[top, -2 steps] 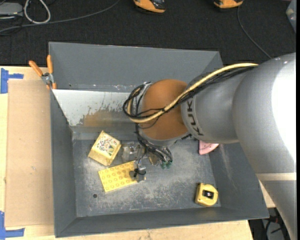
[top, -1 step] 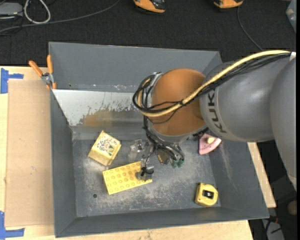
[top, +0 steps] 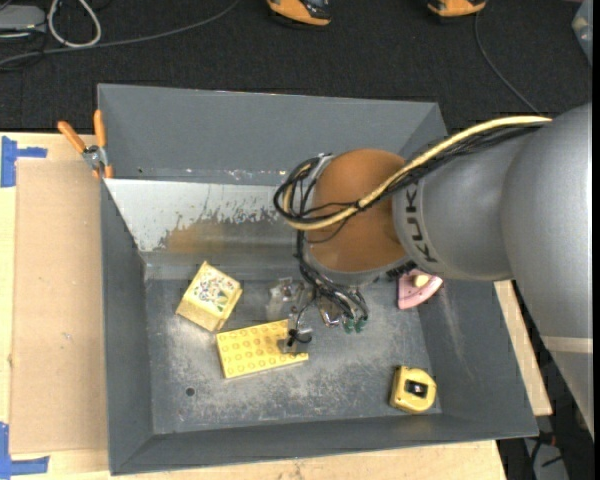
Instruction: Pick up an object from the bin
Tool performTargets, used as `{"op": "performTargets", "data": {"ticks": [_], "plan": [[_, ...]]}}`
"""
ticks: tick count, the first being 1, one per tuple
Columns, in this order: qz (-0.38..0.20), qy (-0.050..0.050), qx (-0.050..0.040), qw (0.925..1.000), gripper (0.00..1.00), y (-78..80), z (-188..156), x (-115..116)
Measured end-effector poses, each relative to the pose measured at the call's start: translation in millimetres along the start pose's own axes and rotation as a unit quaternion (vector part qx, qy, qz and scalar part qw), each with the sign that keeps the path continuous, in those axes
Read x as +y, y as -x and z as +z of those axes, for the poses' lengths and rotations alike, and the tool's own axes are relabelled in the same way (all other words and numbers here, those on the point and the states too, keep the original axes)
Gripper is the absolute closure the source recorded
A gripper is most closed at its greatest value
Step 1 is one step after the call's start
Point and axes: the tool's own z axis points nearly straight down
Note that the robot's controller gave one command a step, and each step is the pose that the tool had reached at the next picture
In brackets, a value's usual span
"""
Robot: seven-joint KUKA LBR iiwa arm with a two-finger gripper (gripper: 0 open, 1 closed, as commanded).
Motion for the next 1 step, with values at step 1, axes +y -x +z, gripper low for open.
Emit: {"op": "performTargets", "data": {"ticks": [1], "plan": [[0.021,0.001,-0.0048,0.9998,1.0,-15.1,3.2,9.2]]}}
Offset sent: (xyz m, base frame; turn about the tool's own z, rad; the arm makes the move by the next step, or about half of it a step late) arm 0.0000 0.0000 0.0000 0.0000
